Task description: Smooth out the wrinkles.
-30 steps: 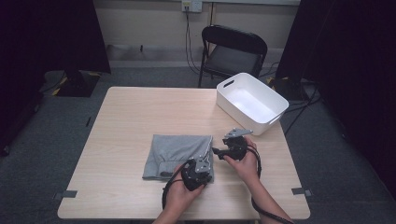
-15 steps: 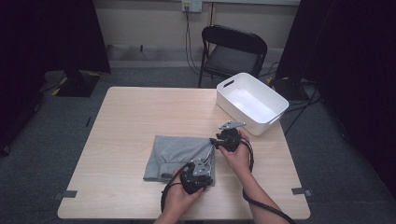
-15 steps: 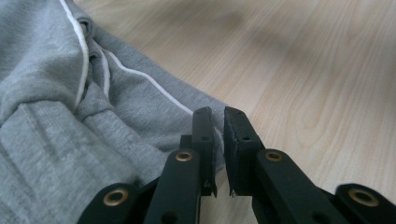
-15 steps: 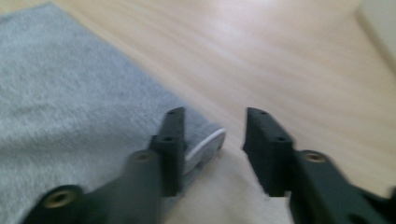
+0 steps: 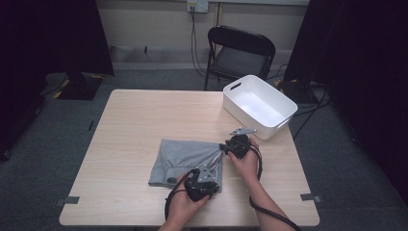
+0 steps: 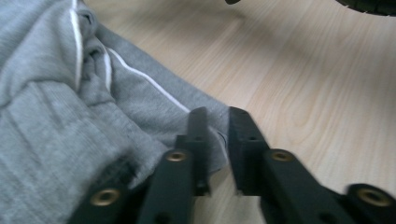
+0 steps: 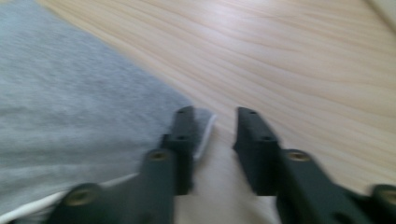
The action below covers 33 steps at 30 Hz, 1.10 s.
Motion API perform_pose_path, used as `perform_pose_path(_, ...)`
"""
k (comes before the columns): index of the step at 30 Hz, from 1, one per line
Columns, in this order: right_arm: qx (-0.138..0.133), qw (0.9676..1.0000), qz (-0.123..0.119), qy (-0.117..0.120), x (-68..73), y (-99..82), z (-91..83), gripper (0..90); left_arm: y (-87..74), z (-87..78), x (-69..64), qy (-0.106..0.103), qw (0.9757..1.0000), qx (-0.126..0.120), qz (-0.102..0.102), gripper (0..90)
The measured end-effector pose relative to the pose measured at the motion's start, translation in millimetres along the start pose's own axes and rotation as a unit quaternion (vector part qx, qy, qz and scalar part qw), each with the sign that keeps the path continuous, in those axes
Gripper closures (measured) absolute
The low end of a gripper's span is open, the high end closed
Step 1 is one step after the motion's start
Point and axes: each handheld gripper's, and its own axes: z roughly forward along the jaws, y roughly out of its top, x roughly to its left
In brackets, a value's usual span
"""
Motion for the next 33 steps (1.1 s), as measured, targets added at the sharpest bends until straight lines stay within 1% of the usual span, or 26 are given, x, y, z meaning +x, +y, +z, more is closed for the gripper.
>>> perform_pose_path(1,-0.007,1.0000,-0.004,0.002,-0.1,1.3,-5.0,59.9,3.1,-4.2,-0.6,-0.008,0.9999,-0.007,-0.005,69.1)
perform_pose_path(3,-0.001,0.9996,-0.025,-0.008,3.2,4.4,-8.6,56.6,7.4,-9.4,-2.0,-0.009,0.9998,-0.016,-0.002,61.9)
perform_pose_path(4,-0.002,0.9995,-0.029,-0.014,4.4,5.7,-10.3,54.7,9.8,-12.6,-2.4,-0.010,0.9998,-0.019,0.000,59.6)
perform_pose_path(5,0.001,0.9993,-0.033,-0.018,5.4,7.1,-11.7,51.7,12.2,-16.2,-2.7,-0.008,0.9996,-0.026,-0.002,55.6)
perform_pose_path(7,-0.006,0.9993,-0.033,-0.017,7.5,9.3,-15.2,45.5,16.8,-23.6,-1.4,0.001,0.9994,-0.034,-0.002,46.9)
perform_pose_path(9,-0.015,0.9995,-0.027,-0.004,9.6,10.8,-18.6,42.2,20.1,-31.5,4.0,0.006,0.9989,-0.045,-0.013,41.8)
perform_pose_path(11,-0.022,0.9993,-0.029,0.005,13.1,12.1,-21.9,37.4,21.8,-40.0,12.1,0.018,0.9982,-0.053,-0.022,33.9)
perform_pose_path(12,-0.024,0.9992,-0.029,0.010,15.1,12.9,-23.7,35.2,22.3,-44.7,16.7,0.023,0.9979,-0.057,-0.023,32.2)
perform_pose_path(13,-0.029,0.9990,-0.027,0.020,16.8,13.8,-25.3,33.1,22.4,-49.2,21.0,0.025,0.9973,-0.062,-0.030,31.0)
perform_pose_path(14,-0.032,0.9987,-0.021,0.034,18.5,14.7,-26.4,30.6,22.4,-49.2,21.0,0.025,0.9973,-0.062,-0.030,29.4)
perform_pose_path(15,-0.032,0.9982,-0.016,0.047,20.4,15.4,-26.5,28.1,21.4,-58.1,32.2,0.037,0.9966,-0.064,-0.038,27.9)
perform_pose_path(17,-0.023,0.9977,-0.023,0.059,26.4,15.7,-25.8,25.8,18.4,-66.9,45.4,0.052,0.9947,-0.073,-0.050,24.7)
perform_pose_path(18,-0.023,0.9977,-0.023,0.059,26.4,15.7,-25.8,25.8,18.4,-66.9,45.4,0.052,0.9947,-0.073,-0.050,23.9)
perform_pose_path(19,-0.024,0.9967,-0.035,0.069,34.1,14.3,-24.7,25.0,14.5,-73.8,59.6,0.064,0.9933,-0.075,-0.060,23.1)
perform_pose_path(20,-0.024,0.9962,-0.036,0.075,37.7,13.1,-23.3,24.2,11.8,-75.9,67.2,0.071,0.9921,-0.075,-0.071,21.3)
perform_pose_path(21,-0.024,0.9960,-0.038,0.077,41.0,12.1,-21.8,23.6,8.2,-77.8,75.2,0.073,0.9914,-0.073,-0.081,18.7)
perform_pose_path(22,-0.024,0.9957,-0.041,0.079,44.2,11.2,-20.7,23.1,4.5,-79.5,82.2,0.082,0.9904,-0.070,-0.086,16.4)
perform_pose_path(23,-0.028,0.9956,-0.043,0.078,47.1,10.6,-19.7,23.4,1.1,-81.2,88.8,0.093,0.9898,-0.064,-0.087,16.4)
perform_pose_path(24,-0.027,0.9959,-0.046,0.073,49.7,10.2,-18.7,23.4,-2.5,-81.8,95.8,0.097,0.9896,-0.059,-0.089,16.5)
perform_pose_path(25,-0.029,0.9957,-0.051,0.071,51.5,9.5,-17.2,23.6,-5.6,-82.2,101.7,0.101,0.9885,-0.059,-0.096,16.6)
perform_pose_path(26,-0.026,0.9956,-0.053,0.072,53.0,8.6,-15.2,23.5,-8.2,-82.2,107.4,0.107,0.9877,-0.061,-0.096,16.6)
perform_pose_path(28,-0.018,0.9949,-0.055,0.082,54.5,5.7,-10.7,22.9,-13.2,-79.2,117.7,0.114,0.9876,-0.054,-0.094,16.6)
perform_pose_path(30,-0.002,0.9944,-0.077,0.073,55.7,1.0,-6.2,22.7,-19.3,-73.8,124.7,0.128,0.9871,-0.041,-0.087,17.0)
perform_pose_path(31,-0.001,0.9939,-0.084,0.072,56.5,-1.2,-5.2,22.2,-23.0,-71.1,126.7,0.127,0.9877,-0.029,-0.086,17.8)
perform_pose_path(32,-0.001,0.9939,-0.084,0.072,56.5,-1.2,-5.2,22.2,-23.0,-71.1,126.7,0.127,0.9877,-0.029,-0.086,18.1)
perform_pose_path(33,-0.003,0.9933,-0.092,0.070,57.6,-3.6,-5.0,22.2,-29.2,-67.0,127.3,0.127,0.9877,-0.020,-0.088,18.1)
